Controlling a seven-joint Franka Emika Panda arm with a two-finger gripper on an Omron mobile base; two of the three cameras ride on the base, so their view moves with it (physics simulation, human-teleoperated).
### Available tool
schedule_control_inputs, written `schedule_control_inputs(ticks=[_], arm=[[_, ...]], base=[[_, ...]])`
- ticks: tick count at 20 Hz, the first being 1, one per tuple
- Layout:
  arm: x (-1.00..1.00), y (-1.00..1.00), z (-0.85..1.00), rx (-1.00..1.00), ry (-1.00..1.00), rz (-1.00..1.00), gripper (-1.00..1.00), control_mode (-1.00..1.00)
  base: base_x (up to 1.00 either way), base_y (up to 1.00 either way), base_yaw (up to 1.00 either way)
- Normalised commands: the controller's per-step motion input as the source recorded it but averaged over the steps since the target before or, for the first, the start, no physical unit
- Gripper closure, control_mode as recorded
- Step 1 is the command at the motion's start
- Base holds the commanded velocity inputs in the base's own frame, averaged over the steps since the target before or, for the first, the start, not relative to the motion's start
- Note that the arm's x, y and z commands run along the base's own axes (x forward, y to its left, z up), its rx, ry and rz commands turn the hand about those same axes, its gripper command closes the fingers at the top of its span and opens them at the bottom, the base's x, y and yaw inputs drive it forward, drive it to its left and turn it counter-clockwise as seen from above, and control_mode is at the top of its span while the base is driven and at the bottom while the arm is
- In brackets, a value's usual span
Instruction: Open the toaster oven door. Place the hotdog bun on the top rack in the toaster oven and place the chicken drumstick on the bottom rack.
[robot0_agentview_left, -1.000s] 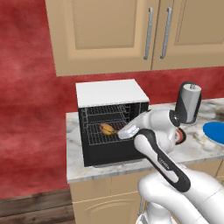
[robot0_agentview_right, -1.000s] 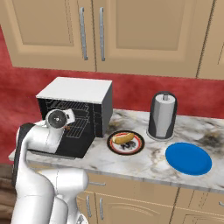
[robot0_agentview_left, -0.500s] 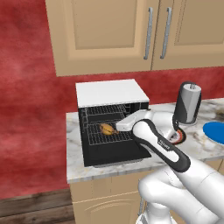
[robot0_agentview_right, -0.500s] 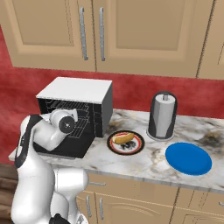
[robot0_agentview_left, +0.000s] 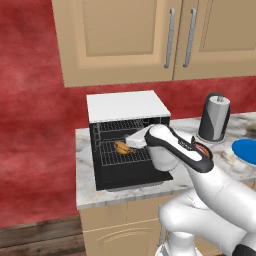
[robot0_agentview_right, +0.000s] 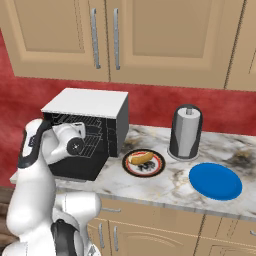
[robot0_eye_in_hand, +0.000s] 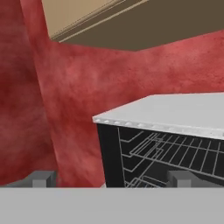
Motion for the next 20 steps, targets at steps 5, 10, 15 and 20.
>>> schedule_control_inputs(ticks=[5,10,15,20], arm=[[0.09,0.01,-0.01,0.09,0.0,0.0,-1.0,-1.0],[0.13,0.0,0.0,0.06,-0.04,0.0,-1.0,-1.0],[0.11,0.0,0.09,0.01,-0.12,0.0,-1.0,-1.0],[0.06,0.0,0.2,0.01,-0.12,0.0,-1.0,-1.0]], base=[[0.0,0.0,0.0],[0.0,0.0,0.0],[0.0,0.0,0.0],[0.0,0.0,0.0]])
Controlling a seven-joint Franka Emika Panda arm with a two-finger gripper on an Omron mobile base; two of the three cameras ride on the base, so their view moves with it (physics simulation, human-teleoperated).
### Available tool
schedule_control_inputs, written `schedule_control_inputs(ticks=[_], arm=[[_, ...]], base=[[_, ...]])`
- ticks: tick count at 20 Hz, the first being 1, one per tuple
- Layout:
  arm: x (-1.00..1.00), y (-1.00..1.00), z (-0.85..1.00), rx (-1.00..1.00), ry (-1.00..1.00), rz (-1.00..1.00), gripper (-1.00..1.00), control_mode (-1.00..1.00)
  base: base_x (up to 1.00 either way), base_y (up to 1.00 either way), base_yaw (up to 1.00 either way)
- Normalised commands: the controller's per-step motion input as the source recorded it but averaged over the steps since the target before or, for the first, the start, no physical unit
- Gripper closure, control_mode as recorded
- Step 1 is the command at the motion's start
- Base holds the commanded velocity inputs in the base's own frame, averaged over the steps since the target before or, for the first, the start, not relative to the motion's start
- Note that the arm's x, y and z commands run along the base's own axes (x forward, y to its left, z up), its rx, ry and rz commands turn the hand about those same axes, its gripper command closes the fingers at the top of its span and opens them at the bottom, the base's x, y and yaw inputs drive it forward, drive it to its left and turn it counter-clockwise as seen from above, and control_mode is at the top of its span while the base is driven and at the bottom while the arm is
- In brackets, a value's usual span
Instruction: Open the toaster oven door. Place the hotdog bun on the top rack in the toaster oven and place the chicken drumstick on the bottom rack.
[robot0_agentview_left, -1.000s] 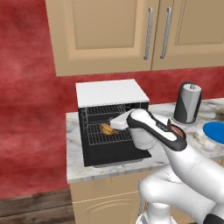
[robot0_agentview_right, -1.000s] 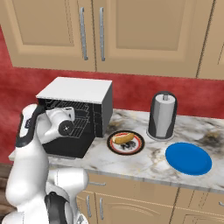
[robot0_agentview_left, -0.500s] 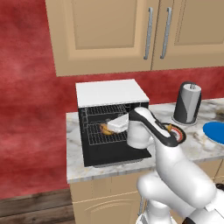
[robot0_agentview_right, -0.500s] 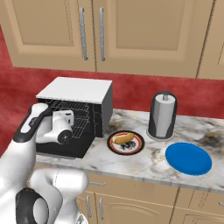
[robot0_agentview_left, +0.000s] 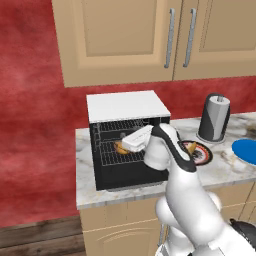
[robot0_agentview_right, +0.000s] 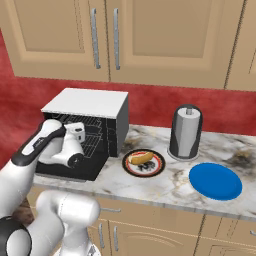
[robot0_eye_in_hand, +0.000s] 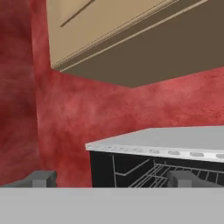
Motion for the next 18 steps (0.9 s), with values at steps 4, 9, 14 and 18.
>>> schedule_control_inputs(ticks=[4,9,14,18], arm=[[0.42,0.0,0.0,0.03,0.0,-0.01,-1.0,-1.0],[0.37,0.0,0.0,0.05,0.0,-0.01,-1.0,-1.0],[0.34,-0.04,-0.04,0.06,0.07,0.0,-1.0,-1.0],[0.23,-0.03,-0.28,0.02,0.26,0.0,-1.0,-1.0]], base=[[0.0,0.0,0.0],[0.0,0.0,0.0],[0.0,0.0,0.0],[0.0,0.0,0.0]])
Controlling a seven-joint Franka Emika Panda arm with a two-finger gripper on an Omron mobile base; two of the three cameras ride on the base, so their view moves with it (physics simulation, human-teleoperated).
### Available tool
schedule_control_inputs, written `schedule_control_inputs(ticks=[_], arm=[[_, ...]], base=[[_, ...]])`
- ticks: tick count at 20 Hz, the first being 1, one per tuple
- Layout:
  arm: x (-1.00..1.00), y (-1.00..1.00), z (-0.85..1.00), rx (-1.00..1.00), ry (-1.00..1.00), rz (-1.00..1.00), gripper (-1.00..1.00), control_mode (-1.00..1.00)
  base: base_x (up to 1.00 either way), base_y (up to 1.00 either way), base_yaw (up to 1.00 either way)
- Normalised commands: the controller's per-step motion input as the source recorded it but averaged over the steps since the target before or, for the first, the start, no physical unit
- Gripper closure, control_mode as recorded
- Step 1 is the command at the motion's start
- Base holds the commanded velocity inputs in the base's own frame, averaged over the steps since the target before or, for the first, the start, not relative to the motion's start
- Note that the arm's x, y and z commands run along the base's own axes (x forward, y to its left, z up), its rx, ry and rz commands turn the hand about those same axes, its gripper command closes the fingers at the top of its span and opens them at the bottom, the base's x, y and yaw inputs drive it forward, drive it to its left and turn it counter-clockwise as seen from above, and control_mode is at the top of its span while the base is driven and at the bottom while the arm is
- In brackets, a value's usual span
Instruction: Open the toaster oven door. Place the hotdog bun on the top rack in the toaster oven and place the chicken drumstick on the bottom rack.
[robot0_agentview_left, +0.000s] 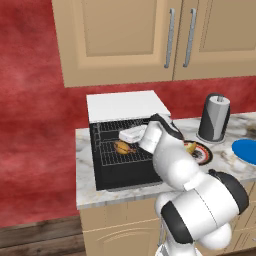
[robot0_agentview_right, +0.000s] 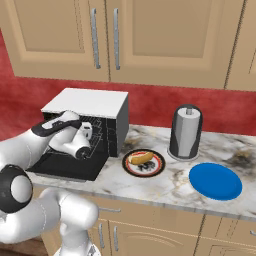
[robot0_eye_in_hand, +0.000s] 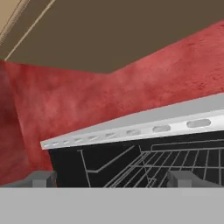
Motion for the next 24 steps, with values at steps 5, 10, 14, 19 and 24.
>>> schedule_control_inputs(ticks=[5,10,14,19,24], arm=[[0.23,0.0,-0.13,0.0,0.32,0.0,-1.0,-1.0],[0.04,0.01,-0.07,0.0,0.28,0.0,-1.0,-1.0],[0.0,0.04,0.0,0.0,0.11,0.0,-1.0,-1.0],[-0.11,0.09,0.0,-0.01,-0.05,0.0,-1.0,-1.0],[0.0,0.07,-0.09,-0.09,-0.22,0.01,-1.0,-1.0]], base=[[0.0,0.0,0.0],[0.0,0.0,0.0],[0.0,0.0,0.0],[0.0,0.0,0.0],[0.0,0.0,0.0]])
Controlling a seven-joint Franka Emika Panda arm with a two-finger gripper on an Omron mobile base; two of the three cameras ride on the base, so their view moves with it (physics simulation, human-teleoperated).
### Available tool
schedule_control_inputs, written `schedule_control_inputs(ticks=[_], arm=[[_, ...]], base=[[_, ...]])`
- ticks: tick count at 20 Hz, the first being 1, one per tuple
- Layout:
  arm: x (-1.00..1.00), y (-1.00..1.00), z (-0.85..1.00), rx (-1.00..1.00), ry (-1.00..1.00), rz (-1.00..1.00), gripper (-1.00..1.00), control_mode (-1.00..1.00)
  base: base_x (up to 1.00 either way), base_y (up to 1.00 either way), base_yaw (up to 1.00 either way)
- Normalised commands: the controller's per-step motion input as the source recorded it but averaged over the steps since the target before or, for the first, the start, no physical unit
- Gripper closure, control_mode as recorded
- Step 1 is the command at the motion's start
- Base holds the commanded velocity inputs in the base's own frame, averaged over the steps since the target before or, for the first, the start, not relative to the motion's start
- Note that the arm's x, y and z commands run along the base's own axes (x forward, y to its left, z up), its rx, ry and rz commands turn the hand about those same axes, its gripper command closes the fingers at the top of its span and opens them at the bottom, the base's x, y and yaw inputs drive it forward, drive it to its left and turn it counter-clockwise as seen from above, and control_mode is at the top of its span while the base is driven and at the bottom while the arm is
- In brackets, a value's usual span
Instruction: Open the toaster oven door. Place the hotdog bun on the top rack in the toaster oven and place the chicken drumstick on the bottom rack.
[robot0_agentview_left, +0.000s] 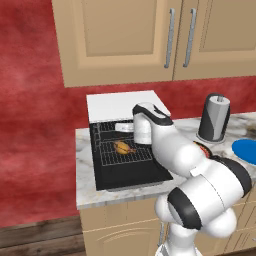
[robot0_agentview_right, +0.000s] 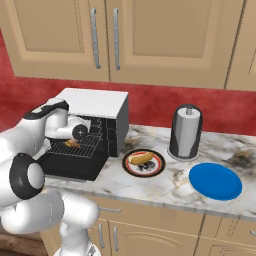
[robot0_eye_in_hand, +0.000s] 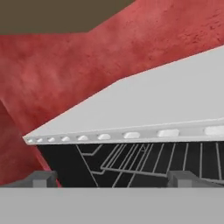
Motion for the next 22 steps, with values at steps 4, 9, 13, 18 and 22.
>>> schedule_control_inputs(ticks=[4,9,13,18,22], arm=[[0.26,0.0,-0.21,-0.11,-0.18,0.0,-1.0,-1.0],[0.55,0.0,-0.28,-0.08,-0.05,0.0,-1.0,-1.0],[0.57,0.0,-0.31,-0.04,0.02,0.0,-1.0,-1.0],[0.41,0.0,-0.46,-0.04,0.23,0.0,-1.0,-1.0],[-0.01,0.07,-0.35,-0.1,0.42,-0.01,-1.0,-1.0]], base=[[0.0,0.0,0.0],[0.0,0.0,0.0],[0.0,0.0,0.0],[0.0,0.0,0.0],[0.0,0.0,0.0]])
